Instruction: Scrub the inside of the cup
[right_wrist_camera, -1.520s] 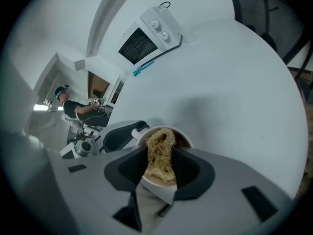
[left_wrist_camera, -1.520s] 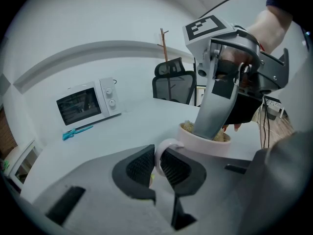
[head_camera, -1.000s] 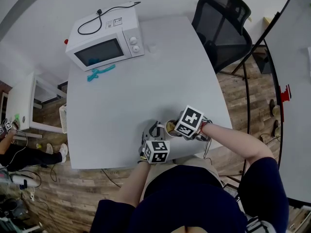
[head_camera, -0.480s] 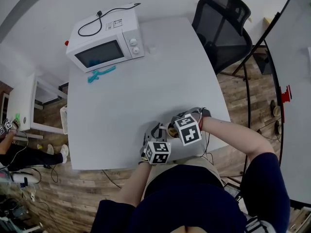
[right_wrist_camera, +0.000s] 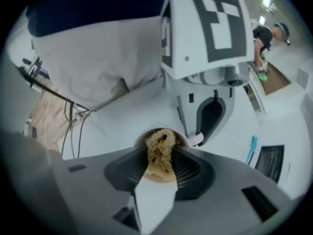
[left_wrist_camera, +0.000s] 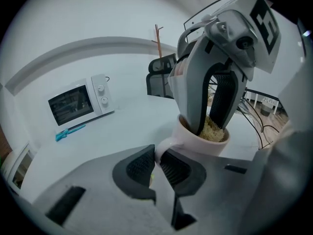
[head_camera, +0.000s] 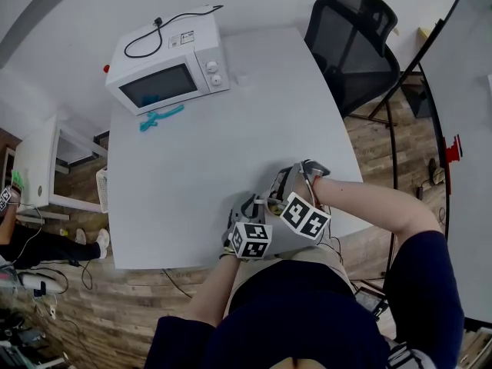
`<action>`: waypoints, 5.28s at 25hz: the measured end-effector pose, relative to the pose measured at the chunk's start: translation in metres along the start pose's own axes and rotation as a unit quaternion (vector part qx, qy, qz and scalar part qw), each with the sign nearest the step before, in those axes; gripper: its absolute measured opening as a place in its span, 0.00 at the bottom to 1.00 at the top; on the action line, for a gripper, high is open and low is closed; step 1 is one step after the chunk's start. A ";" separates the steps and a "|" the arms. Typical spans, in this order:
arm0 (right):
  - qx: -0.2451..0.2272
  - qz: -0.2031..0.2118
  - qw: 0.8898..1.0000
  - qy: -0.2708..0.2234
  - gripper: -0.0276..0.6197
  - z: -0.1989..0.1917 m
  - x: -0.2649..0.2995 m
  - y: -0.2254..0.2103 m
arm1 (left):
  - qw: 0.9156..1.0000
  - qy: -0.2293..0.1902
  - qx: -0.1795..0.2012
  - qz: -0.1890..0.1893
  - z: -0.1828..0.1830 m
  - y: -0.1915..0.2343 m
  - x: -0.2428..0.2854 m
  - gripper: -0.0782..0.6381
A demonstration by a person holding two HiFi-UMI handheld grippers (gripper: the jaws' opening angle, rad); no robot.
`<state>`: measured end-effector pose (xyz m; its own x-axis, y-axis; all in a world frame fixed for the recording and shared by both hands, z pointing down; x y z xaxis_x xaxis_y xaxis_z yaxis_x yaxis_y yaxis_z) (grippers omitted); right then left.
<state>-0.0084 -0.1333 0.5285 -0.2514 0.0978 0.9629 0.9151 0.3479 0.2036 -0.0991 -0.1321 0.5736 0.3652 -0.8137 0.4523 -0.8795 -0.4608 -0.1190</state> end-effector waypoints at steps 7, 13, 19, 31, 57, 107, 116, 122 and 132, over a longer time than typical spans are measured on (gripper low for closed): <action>-0.205 0.005 0.978 0.044 0.28 0.002 -0.001 0.009 | 1.000 0.010 0.000 -0.026 0.001 0.004 0.005 0.17; -0.245 0.000 0.968 0.058 0.28 0.002 -0.002 0.011 | 0.999 0.001 0.004 -0.033 0.002 0.007 0.008 0.17; -0.190 -0.013 0.980 0.064 0.28 0.002 -0.007 0.008 | 0.999 -0.002 -0.002 -0.038 0.000 0.012 0.011 0.17; -0.022 -0.101 0.992 0.068 0.28 0.005 -0.052 0.003 | 0.998 -0.001 -0.065 -0.026 -0.009 0.022 0.014 0.17; 0.178 -0.140 0.974 -0.018 0.28 0.046 -0.073 0.028 | 0.990 -0.005 -0.141 0.028 -0.017 0.027 0.021 0.16; 0.239 0.030 0.970 0.039 0.28 -0.020 -0.017 0.029 | 0.992 0.018 -0.099 -0.072 -0.016 0.028 0.015 0.16; 0.255 0.025 0.965 0.061 0.28 -0.048 -0.020 0.018 | 0.992 0.022 -0.106 -0.070 -0.016 0.027 0.015 0.16; 0.271 0.016 0.960 0.065 0.28 -0.064 -0.018 0.003 | 0.991 0.024 -0.111 -0.067 -0.016 0.027 0.015 0.16; 0.269 -0.007 0.961 0.059 0.28 -0.077 -0.019 -0.045 | 0.991 0.028 -0.116 -0.058 -0.015 0.026 0.015 0.16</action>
<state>-0.0207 -0.2227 0.5146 -0.1953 -0.0057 0.9807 0.6090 0.7831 0.1258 -0.1207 -0.1508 0.5910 0.4561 -0.7356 0.5008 -0.8814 -0.4511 0.1401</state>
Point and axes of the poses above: the fingertips, and each gripper's own axes: x forward along the fingers, y to its left, z out of its top, the point moved 8 cm from there along -x, backward along the fingers, and after that the axes turned 10 degrees about -y, right-handed, at the moved point
